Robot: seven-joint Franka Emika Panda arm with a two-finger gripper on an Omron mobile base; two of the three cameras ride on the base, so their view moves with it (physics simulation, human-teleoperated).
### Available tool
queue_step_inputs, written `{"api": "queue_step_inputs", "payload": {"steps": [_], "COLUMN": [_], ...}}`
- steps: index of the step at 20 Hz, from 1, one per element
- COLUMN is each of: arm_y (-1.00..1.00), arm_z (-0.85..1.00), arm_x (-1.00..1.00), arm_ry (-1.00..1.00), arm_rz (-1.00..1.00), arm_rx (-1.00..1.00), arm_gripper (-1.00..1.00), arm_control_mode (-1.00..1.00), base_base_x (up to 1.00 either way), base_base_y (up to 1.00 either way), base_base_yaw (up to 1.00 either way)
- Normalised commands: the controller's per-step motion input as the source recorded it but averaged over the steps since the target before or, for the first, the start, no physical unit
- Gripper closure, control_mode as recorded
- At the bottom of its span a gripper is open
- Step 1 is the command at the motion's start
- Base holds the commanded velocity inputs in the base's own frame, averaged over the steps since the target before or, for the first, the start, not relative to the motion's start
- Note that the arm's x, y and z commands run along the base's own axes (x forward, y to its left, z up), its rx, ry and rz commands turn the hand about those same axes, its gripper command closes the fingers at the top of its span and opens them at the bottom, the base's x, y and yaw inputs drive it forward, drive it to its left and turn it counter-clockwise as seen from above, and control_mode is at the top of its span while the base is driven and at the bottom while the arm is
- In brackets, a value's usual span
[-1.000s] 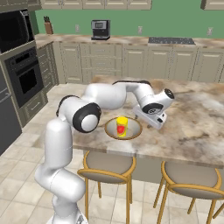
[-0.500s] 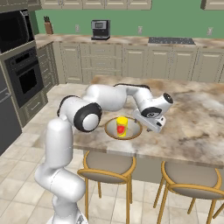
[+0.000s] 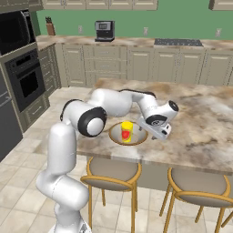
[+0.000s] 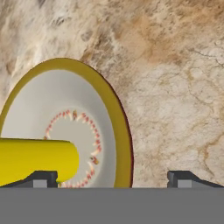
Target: Place the cup inside the bowl on the dining table and move the bowl to any counter.
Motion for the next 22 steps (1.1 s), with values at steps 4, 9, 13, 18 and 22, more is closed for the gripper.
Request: {"api": "queue_step_inputs", "payload": {"steps": [4, 9, 13, 18, 22], "arm_y": [0.09, 0.09, 0.01, 0.0, 0.0], "arm_z": [-0.04, -0.06, -0.11, -0.1, -0.09], "arm_x": [0.0, 0.0, 0.0, 0.01, 0.01], "arm_ry": [0.0, 0.0, 0.0, 0.0, 0.0], "arm_rz": [0.0, 0.0, 0.0, 0.0, 0.0], "arm_rx": [0.0, 0.0, 0.0, 0.0, 0.0], "arm_gripper": [-1.0, -1.0, -1.0, -1.0, -1.0], "arm_control_mode": [-1.0, -1.0, -1.0, -1.0, -1.0], "base_base_x": [0.0, 0.0, 0.0, 0.0, 0.0], "base_base_y": [0.0, 0.0, 0.0, 0.0, 0.0], "base_base_yaw": [0.0, 0.0, 0.0, 0.0, 0.0]}}
